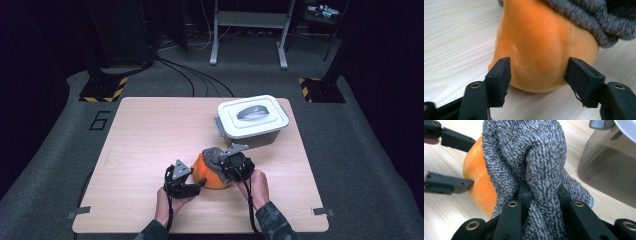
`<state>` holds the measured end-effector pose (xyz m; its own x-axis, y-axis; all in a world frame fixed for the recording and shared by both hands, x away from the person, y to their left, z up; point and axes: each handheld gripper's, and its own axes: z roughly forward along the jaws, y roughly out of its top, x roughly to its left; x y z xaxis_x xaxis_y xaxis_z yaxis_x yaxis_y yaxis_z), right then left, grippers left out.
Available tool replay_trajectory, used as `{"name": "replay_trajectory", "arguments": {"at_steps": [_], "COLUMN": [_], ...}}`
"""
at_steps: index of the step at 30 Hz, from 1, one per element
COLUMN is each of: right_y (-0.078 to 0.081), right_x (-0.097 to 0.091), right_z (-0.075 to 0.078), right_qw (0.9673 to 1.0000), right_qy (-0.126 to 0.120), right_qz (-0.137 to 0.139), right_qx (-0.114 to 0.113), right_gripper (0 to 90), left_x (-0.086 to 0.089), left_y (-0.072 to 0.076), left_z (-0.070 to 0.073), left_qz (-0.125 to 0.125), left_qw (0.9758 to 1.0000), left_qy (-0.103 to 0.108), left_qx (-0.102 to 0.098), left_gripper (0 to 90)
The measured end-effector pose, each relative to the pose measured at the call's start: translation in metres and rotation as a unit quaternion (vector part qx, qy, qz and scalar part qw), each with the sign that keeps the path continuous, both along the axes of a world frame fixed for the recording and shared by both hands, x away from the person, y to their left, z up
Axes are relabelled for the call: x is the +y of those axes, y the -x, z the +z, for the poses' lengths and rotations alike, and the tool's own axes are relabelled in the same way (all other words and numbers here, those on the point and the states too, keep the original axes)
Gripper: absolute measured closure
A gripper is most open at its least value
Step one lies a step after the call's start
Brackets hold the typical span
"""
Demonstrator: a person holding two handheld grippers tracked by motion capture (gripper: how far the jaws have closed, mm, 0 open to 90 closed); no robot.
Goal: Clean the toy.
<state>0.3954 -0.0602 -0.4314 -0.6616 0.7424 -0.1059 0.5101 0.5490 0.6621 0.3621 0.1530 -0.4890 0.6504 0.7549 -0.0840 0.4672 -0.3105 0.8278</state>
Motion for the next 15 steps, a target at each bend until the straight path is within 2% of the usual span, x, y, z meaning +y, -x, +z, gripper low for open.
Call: {"name": "replay_trajectory", "arguments": {"at_steps": [2, 4, 6, 8, 11, 13, 15], "right_y": [-0.002, -0.001, -0.002, -0.001, 0.005, 0.012, 0.020], "right_x": [-0.002, -0.002, -0.005, -0.006, -0.006, -0.006, -0.002], "right_z": [-0.001, -0.003, -0.003, 0.000, 0.012, 0.024, 0.035], "right_qw": [1.0000, 1.0000, 0.9999, 0.9998, 0.9997, 0.9996, 0.9991], "right_qy": [0.000, -0.004, -0.013, -0.016, -0.011, -0.011, -0.014], "right_qz": [0.001, -0.006, -0.009, -0.009, -0.005, -0.003, 0.008], "right_qx": [0.000, 0.003, 0.001, -0.003, -0.021, -0.028, -0.040], "right_gripper": [73.2, 73.2, 73.1, 73.1, 73.0, 72.9, 72.9], "left_x": [-0.005, -0.008, -0.008, -0.006, -0.001, 0.000, 0.001], "left_y": [-0.003, -0.006, -0.007, -0.008, -0.008, -0.005, -0.001], "left_z": [-0.004, -0.004, -0.003, 0.000, 0.008, 0.014, 0.019], "left_qz": [-0.009, -0.009, -0.007, -0.009, -0.008, -0.002, 0.000], "left_qw": [0.9999, 0.9999, 1.0000, 0.9999, 0.9990, 0.9972, 0.9961], "left_qy": [-0.004, -0.010, 0.001, 0.008, 0.037, 0.062, 0.070], "left_qx": [-0.001, -0.007, 0.001, 0.007, 0.024, 0.042, 0.052], "left_gripper": [40.4, 52.2, 65.4, 72.0, 75.7, 76.2, 76.5]}}
